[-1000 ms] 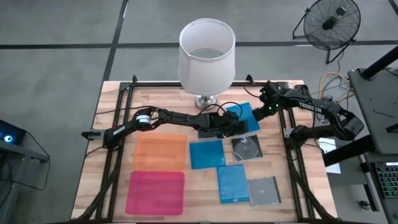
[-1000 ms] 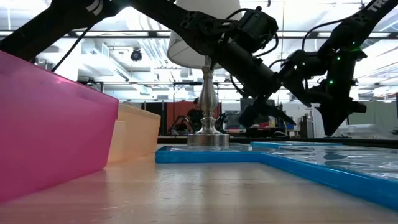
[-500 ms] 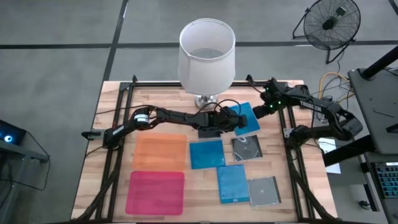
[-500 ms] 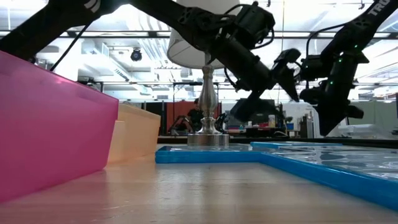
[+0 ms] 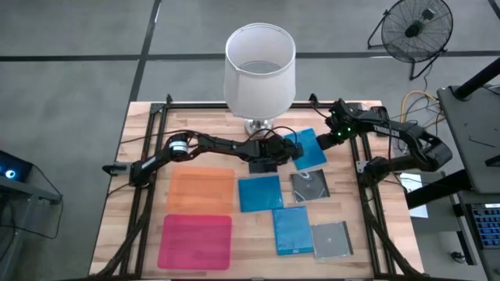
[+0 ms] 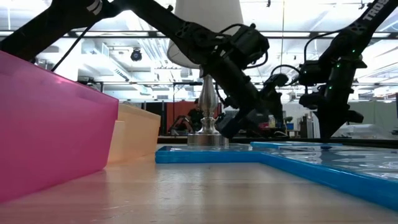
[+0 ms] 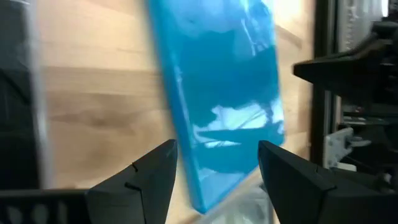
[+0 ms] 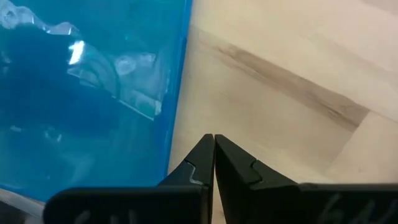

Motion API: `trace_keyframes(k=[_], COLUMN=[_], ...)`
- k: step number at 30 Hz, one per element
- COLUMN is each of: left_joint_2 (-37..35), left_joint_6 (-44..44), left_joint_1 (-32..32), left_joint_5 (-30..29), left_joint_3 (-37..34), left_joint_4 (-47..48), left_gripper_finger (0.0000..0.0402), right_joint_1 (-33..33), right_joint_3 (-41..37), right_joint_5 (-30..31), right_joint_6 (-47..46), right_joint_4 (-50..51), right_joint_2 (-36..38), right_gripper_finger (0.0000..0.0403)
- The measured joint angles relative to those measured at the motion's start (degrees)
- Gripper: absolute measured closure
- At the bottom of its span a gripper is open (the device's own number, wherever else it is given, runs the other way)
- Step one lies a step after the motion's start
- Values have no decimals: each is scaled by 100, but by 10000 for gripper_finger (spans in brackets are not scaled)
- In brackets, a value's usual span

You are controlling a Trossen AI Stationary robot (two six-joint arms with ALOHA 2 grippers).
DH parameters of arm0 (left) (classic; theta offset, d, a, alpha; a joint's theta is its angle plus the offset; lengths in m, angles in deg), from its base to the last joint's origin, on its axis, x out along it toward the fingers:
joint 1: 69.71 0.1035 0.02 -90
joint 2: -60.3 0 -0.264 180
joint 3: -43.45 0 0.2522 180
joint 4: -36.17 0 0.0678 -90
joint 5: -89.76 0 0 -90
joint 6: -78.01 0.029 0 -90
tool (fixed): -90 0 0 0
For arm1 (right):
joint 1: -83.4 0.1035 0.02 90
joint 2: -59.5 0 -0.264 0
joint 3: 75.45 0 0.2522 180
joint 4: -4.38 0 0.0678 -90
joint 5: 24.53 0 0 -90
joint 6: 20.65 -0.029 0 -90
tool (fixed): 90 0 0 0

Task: Pick & place jewel cases by type
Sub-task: Put the top blue CD case into the orange bin

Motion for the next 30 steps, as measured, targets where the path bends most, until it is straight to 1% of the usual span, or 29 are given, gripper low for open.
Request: trace_keyframes(k=[16, 23, 30], left_joint_2=[4, 2, 2], left_joint_6=[7, 30, 61], left_joint_1=[212, 219, 236], left_joint_5=[-19, -62, -68], left_joint_3=[-221, -218, -218], left_joint_4=[-60, -68, -100], left_gripper_finger=[193, 193, 193], right_joint_1=[24, 115, 127], right_joint_3=[-74, -66, -75], right_joint_5=[70, 45, 41], right_joint_6=[-111, -224, -365], right_joint_4=[-291, -333, -336], right_joint_2=[-190, -438, -375], right_gripper_finger=[395, 395, 394])
